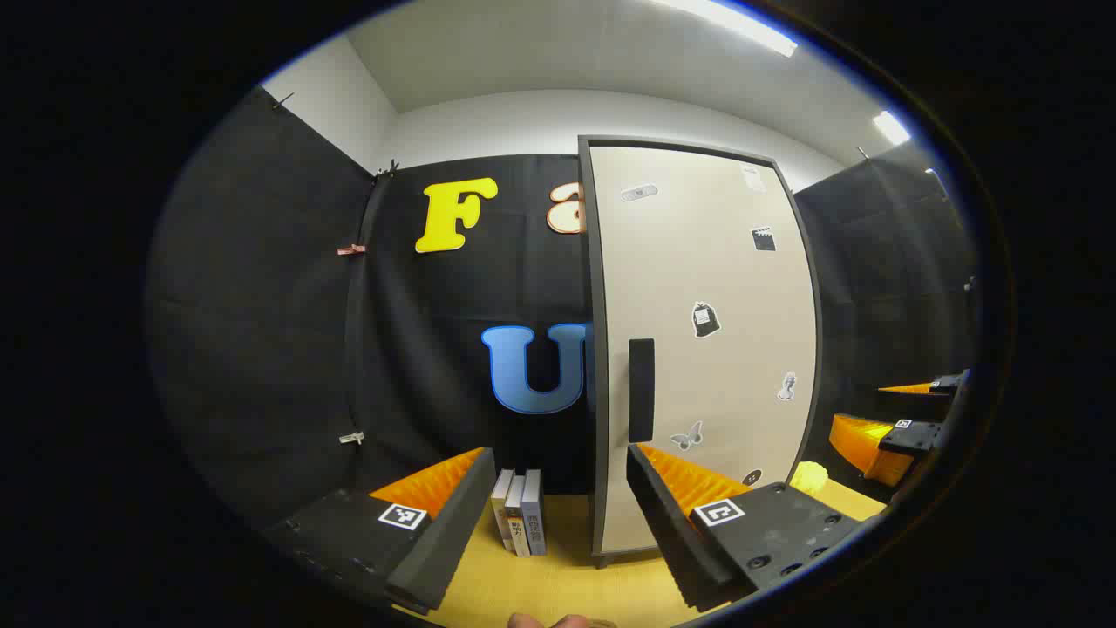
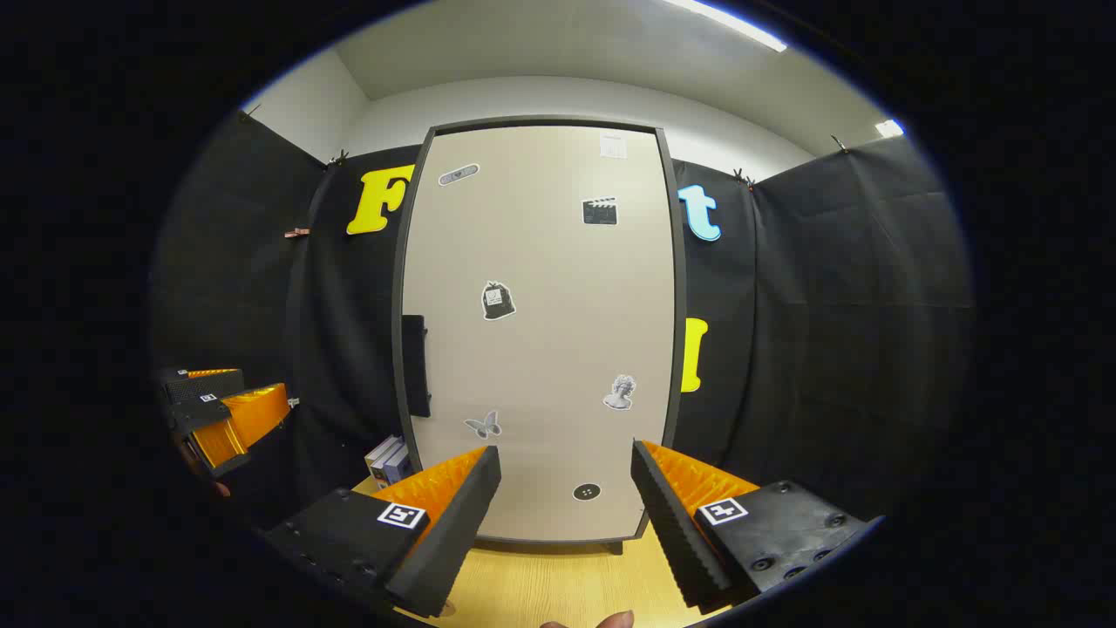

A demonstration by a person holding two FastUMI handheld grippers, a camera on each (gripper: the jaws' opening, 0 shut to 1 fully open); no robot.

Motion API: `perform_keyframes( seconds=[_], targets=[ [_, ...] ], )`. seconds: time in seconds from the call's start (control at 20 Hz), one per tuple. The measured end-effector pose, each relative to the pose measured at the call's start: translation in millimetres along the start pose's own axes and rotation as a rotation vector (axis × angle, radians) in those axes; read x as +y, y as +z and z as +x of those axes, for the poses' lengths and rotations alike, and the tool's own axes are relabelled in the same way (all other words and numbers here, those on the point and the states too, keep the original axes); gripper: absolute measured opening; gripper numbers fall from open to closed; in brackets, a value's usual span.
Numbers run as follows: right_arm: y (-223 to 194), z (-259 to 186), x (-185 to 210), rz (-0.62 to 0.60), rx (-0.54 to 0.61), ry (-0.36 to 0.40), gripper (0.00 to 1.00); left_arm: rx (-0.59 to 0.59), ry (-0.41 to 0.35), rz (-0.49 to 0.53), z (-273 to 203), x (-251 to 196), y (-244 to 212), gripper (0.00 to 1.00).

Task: Open the cabinet door with the right hand, grasp the bottle in the cabinet with the left hand and place it on the coaster, then close the cabinet door with the right hand.

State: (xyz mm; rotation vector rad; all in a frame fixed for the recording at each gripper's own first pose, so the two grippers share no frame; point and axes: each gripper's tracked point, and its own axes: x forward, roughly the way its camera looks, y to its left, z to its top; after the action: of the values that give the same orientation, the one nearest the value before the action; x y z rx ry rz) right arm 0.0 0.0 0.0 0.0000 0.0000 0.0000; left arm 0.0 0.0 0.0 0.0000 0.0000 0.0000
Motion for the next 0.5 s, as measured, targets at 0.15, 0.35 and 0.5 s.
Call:
perform_keyframes(
  seconds=[0.15, 0.35, 0.5],
  targets=[
    [3.5, -3.3, 2.6, -0.013, -0.010, 0.006, 0.98, 0.002, 0.006, -0.006, 0.1, 3.8, 0.8, 0.95],
    [7.1, -7.3, 4.2, -0.029, -0.014, 0.005, 0.97, 0.000, 0.011, -0.011, -2.4, 3.8, -0.4, 0.95],
    [9.4, -8.9, 4.4, -0.031, -0.017, 0.006, 0.97, -0.003, 0.006, -0.014, -4.0, 4.2, -0.2, 0.95]
  ],
)
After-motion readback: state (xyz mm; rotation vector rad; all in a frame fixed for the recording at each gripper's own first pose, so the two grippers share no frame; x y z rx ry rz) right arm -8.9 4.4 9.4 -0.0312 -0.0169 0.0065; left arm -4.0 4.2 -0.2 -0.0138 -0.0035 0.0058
